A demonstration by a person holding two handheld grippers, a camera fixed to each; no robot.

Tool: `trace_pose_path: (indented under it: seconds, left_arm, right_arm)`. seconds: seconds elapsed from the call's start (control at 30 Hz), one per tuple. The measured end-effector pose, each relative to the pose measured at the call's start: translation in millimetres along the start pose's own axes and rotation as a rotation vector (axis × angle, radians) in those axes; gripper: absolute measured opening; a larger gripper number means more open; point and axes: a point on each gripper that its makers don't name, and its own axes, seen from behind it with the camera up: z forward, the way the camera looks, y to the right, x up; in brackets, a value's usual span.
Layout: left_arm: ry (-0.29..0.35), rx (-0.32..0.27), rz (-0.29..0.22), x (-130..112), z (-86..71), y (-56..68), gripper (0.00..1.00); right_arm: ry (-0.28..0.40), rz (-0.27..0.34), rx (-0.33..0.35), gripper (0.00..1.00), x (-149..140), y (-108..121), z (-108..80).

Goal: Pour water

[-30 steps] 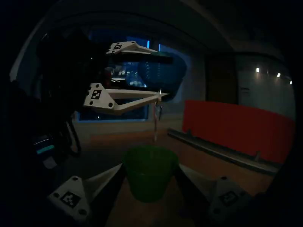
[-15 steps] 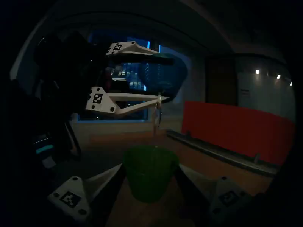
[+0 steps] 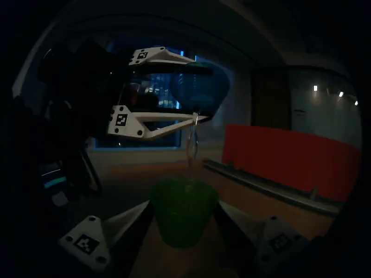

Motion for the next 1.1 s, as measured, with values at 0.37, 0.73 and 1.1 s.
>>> trace_pose_path:
  seconds: [0.37, 0.73, 1.1]
  left_arm:
    - [-0.002, 0.012, 0.061, 0.7, -1.0, -6.1, 0.85]
    - [0.004, 0.018, 0.12, 5.6, -2.3, -7.7, 0.85]
    - [0.003, 0.026, 0.173, 9.3, 0.2, -8.3, 0.85]
  right_arm:
    - [0.001, -0.002, -0.004, 1.0, -1.0, 1.5, 0.3]
    - [0.003, -0.002, -0.004, 1.0, -1.3, 1.6, 1.7]
    - [0.007, -0.002, -0.011, 1.0, -0.5, 3.2, 1.6]
